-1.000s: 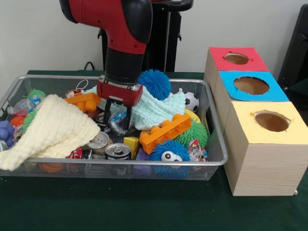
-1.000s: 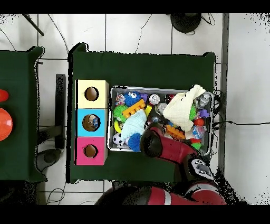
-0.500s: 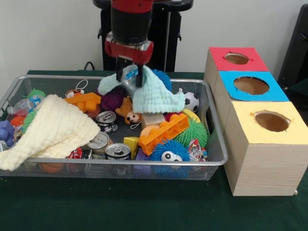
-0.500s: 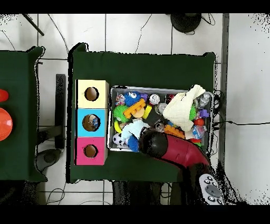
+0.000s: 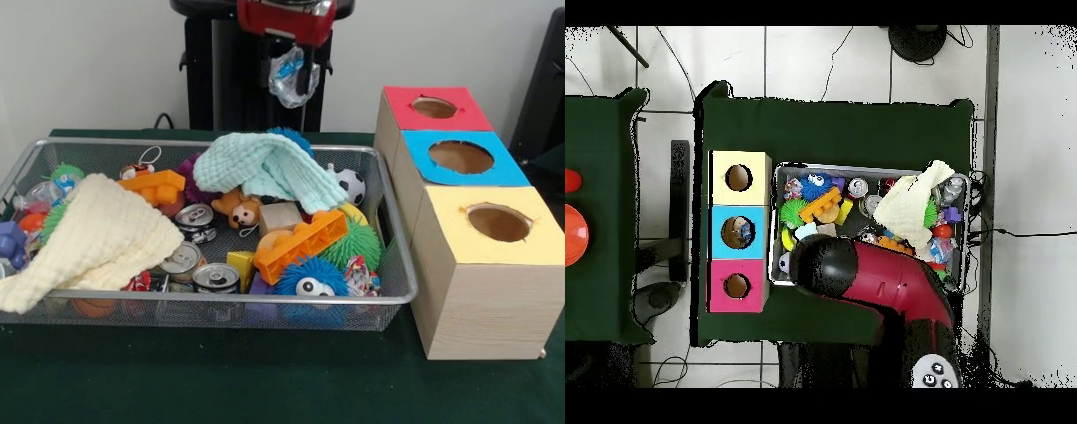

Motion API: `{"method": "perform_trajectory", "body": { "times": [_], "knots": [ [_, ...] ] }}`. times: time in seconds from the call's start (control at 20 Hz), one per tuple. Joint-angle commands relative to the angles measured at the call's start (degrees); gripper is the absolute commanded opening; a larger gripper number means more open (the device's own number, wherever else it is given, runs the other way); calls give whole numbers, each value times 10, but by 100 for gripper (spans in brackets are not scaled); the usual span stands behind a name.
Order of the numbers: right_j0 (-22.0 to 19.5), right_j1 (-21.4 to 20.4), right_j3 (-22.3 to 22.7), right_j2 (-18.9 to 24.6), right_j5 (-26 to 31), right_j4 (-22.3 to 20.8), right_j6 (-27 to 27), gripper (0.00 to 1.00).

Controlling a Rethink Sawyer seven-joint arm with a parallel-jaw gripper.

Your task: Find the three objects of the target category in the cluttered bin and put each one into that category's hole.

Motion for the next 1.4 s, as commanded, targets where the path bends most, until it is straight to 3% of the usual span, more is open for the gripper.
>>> {"method": "perform_trajectory", "body": {
  "times": [0.05,0.25,0.4,0.9,1.4],
  "knots": [
    [55,-7,-81,-38,41,22,202,0],
    [70,27,-110,-49,17,38,212,0],
    [85,32,-97,-57,-9,46,221,0],
    [151,40,-80,-56,-14,88,276,0],
    [185,104,-100,-63,-75,111,310,0]
  ]
}}
